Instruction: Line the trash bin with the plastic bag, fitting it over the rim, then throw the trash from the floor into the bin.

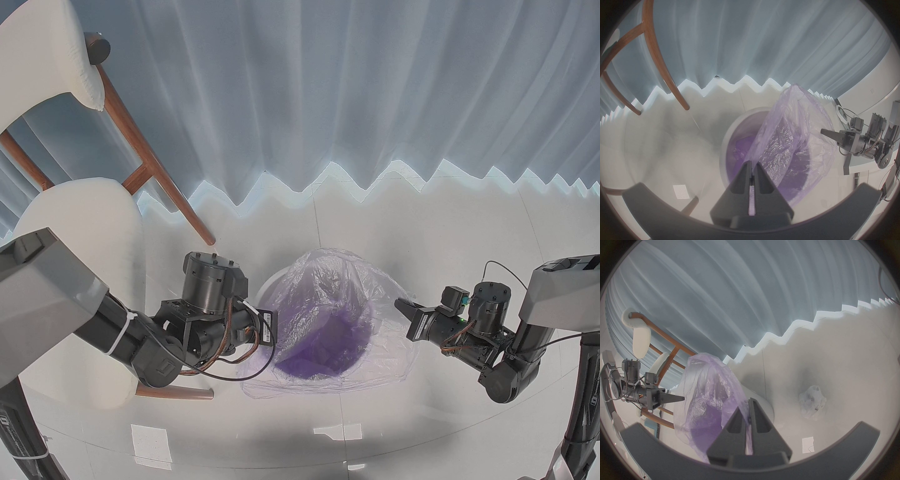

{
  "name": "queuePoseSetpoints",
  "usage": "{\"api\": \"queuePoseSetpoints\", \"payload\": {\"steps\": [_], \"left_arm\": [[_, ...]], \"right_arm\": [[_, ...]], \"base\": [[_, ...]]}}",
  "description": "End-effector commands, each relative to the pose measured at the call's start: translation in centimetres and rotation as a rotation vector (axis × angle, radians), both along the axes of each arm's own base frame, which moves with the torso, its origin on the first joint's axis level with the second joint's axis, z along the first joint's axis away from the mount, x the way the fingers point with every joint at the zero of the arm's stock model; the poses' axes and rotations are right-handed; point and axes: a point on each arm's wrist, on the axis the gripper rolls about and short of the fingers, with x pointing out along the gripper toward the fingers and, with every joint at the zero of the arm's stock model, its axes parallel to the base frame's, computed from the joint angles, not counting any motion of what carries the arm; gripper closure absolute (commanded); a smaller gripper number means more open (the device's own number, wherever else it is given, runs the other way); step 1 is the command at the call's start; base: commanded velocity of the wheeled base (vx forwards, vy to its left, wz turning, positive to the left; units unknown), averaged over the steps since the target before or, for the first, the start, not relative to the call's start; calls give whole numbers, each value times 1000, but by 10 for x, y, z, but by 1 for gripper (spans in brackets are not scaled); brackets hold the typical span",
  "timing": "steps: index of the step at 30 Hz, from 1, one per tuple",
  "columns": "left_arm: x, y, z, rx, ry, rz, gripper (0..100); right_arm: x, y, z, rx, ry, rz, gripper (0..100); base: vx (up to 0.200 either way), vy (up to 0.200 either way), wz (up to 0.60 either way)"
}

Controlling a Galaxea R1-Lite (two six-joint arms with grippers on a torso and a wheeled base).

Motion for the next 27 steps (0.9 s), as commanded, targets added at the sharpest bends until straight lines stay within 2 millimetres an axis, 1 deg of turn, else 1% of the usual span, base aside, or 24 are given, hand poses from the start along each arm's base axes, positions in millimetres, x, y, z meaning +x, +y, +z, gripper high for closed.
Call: {"api": "queuePoseSetpoints", "payload": {"steps": [1, 5, 9, 11, 13, 16, 19, 20, 24, 27], "left_arm": [[2, 8, 9, -11, -23, 20, 100], [3, 13, 8, -7, -18, 34, 100], [11, 19, 9, -5, -28, 57, 100], [14, 21, 8, -4, -30, 66, 100], [21, 26, 7, -3, -32, 86, 100], [29, 29, 7, -8, -41, 105, 100], [33, 30, 6, -9, -42, 113, 100], [41, 32, 7, -9, -57, 124, 100], [52, 35, 1, 21, -69, 128, 100], [56, 33, -3, 21, -71, 128, 100]], "right_arm": [[5, 0, 2, 5, -19, -3, 100], [11, 1, 2, 7, -32, -4, 100], [26, 2, 1, 14, -64, -10, 100], [30, 1, 0, 14, -67, -15, 100], [38, 1, -3, 16, -77, -19, 100], [46, 2, -6, 20, -90, -23, 100], [49, 2, -7, 21, -95, -23, 100], [57, 4, -9, 25, -110, -21, 100], [67, 6, -14, 27, -122, -23, 100], [73, 8, -17, 27, -123, -24, 100]], "base": [[0, 0, 0], [0, 0, 0], [0, 0, 0], [0, 0, 0], [0, 0, 0], [0, 0, 0], [0, 0, 0], [0, 0, 0], [0, 0, 0], [0, 0, 0]]}}
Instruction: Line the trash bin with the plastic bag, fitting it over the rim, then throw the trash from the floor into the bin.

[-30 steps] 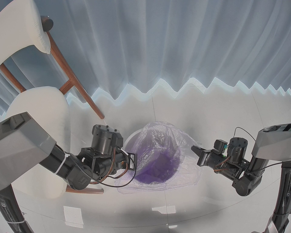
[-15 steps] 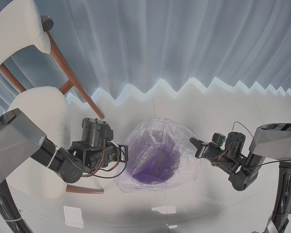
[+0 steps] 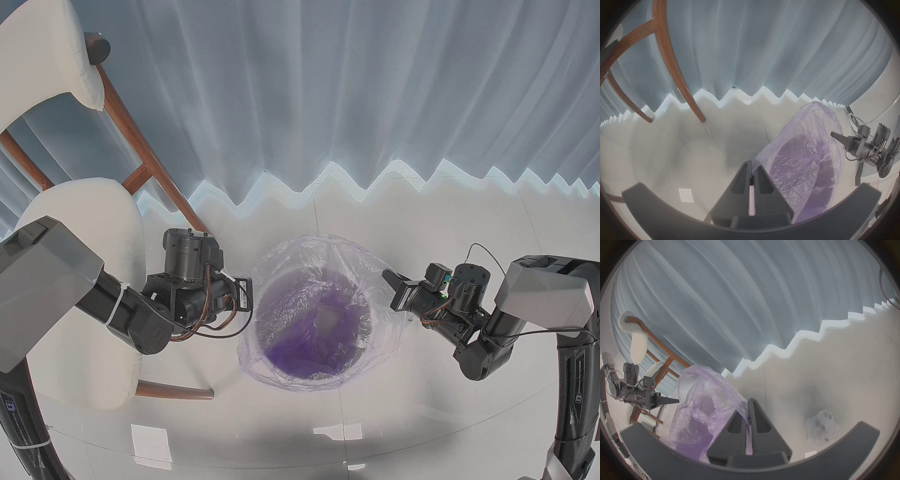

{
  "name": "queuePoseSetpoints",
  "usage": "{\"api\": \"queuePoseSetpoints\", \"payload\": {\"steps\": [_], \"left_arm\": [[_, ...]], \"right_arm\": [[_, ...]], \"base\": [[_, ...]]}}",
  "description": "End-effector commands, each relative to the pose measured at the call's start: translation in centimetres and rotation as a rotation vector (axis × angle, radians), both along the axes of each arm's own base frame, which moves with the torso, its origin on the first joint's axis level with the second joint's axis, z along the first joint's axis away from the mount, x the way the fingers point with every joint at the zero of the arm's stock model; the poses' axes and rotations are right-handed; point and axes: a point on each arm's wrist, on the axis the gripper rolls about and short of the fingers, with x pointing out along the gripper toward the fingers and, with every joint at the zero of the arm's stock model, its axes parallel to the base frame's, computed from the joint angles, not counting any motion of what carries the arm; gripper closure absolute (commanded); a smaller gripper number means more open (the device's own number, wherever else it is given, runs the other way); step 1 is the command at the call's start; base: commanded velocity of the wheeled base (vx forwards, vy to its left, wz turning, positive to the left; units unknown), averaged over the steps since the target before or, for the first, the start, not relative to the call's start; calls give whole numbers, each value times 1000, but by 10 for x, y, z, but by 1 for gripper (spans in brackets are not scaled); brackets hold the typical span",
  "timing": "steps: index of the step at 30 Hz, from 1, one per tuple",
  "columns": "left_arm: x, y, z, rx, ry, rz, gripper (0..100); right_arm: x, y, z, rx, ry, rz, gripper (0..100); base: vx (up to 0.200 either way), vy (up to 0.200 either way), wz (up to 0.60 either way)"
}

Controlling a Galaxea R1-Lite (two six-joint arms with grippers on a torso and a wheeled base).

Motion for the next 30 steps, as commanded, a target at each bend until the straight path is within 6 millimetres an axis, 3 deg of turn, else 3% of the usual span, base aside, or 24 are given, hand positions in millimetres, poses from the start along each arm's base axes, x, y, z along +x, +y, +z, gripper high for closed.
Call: {"api": "queuePoseSetpoints", "payload": {"steps": [1, 12, 30], "left_arm": [[11, -1, -15, 13, 16, 9, 100], [32, 16, -38, 19, 37, 63, 100], [32, 12, -58, 37, 76, 56, 100]], "right_arm": [[11, 3, -16, -3, 16, 0, 100], [25, 4, -34, -4, 55, -44, 100], [27, 6, -56, -3, 114, -57, 100]], "base": [[0, 0, 0], [0, 0, 0], [0, 0, 0]]}}
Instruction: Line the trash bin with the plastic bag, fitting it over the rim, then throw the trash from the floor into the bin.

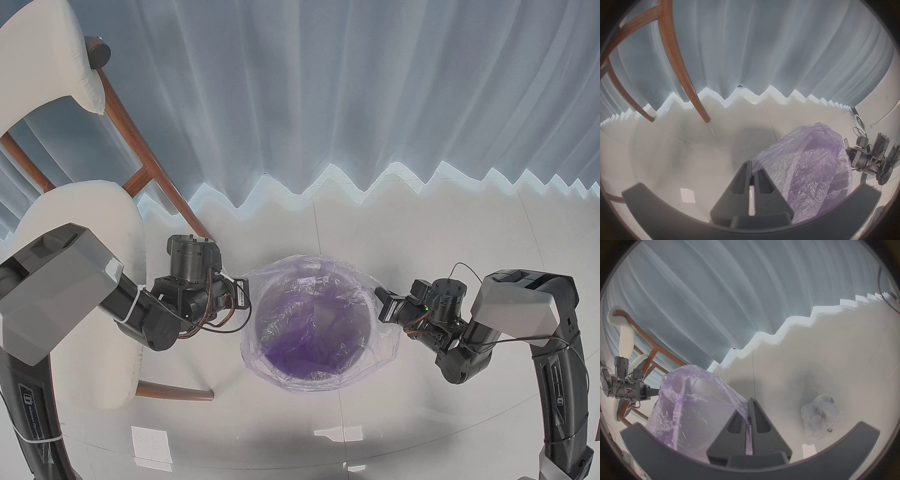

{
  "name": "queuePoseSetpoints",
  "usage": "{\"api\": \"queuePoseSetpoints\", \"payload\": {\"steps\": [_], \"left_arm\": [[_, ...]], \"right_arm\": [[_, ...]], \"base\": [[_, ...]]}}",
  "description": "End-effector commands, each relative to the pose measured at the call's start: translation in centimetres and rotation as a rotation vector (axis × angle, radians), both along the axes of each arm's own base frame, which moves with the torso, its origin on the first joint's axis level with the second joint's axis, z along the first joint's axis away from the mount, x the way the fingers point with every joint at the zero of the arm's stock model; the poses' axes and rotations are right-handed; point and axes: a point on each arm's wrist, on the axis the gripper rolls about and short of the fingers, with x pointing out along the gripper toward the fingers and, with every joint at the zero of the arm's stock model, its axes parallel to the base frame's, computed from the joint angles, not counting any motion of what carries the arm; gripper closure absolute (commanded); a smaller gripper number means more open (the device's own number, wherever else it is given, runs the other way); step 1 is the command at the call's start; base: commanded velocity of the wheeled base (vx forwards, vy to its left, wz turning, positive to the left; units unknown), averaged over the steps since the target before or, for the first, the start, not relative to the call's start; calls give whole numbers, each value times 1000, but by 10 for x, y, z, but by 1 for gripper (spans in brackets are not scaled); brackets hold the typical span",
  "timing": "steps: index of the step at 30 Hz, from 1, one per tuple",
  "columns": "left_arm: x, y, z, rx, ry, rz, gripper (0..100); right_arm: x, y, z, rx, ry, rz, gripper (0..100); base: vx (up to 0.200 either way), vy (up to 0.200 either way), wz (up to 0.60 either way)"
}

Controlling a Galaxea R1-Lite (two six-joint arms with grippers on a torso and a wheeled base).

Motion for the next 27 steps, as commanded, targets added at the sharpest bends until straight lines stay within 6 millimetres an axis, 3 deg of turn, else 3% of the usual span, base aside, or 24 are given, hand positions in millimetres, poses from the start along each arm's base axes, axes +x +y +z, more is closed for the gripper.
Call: {"api": "queuePoseSetpoints", "payload": {"steps": [1, 7, 16, 22, 27], "left_arm": [[-2, -6, -16, 16, 39, -15, 100], [-9, -18, -13, 33, 36, -26, 100], [-16, -16, 5, 23, 5, -20, 100], [-35, -14, -7, 59, 68, -23, 100], [-37, -14, -11, 67, 83, -25, 100]], "right_arm": [[-2, 1, -8, -4, 22, 3, 100], [-2, 1, -8, -5, 25, 3, 100], [-3, 1, 3, 0, 3, 5, 100], [-13, -1, -3, -9, 48, 5, 100], [-16, -1, -4, -11, 55, 5, 100]], "base": [[0, 0, 0], [0, 0, 0], [0, 0, 0], [0, 0, 0], [0, 0, 0]]}}
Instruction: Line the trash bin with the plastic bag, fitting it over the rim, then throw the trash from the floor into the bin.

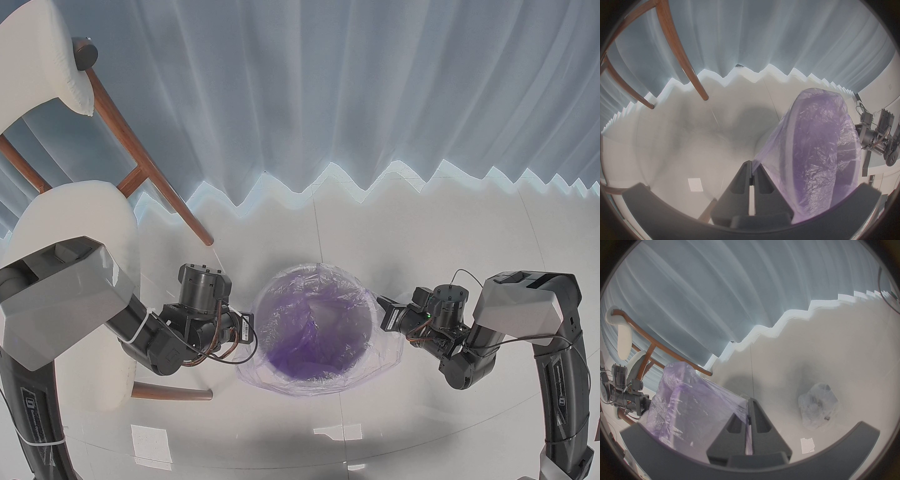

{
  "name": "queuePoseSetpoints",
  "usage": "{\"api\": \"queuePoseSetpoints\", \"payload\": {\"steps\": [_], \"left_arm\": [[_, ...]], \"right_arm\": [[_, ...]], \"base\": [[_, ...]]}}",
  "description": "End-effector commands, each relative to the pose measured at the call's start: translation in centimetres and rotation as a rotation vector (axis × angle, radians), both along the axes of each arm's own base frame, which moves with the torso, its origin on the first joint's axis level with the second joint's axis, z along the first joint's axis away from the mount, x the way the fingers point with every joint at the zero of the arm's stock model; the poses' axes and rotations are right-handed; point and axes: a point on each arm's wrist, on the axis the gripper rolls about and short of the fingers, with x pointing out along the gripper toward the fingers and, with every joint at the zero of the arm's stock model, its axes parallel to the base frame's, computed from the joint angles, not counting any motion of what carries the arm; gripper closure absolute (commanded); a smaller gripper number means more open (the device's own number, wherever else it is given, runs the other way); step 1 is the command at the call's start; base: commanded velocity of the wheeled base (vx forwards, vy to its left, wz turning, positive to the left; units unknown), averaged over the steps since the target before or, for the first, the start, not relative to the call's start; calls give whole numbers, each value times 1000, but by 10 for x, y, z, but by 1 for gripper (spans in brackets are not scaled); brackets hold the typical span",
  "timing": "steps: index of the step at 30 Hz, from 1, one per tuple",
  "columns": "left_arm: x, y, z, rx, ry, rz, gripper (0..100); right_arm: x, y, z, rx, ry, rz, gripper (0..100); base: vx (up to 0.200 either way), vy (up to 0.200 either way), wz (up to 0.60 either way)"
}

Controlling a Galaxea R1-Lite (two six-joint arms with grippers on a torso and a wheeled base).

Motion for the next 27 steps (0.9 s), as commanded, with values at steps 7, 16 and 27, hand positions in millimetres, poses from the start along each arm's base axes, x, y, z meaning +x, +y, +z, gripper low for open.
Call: {"api": "queuePoseSetpoints", "payload": {"steps": [7, 16, 27], "left_arm": [[-3, 0, -1, 10, 5, 8, 100], [-16, 6, 17, 35, -34, -19, 0], [-59, 15, 61, 0, -103, -52, 0]], "right_arm": [[-5, 1, 1, -2, 10, 5, 100], [-16, -5, 21, 13, -49, -5, 0], [-47, -17, 62, 68, -65, -29, 0]], "base": [[0, 0, 0], [0, 0, 0], [0, 0, 0]]}}
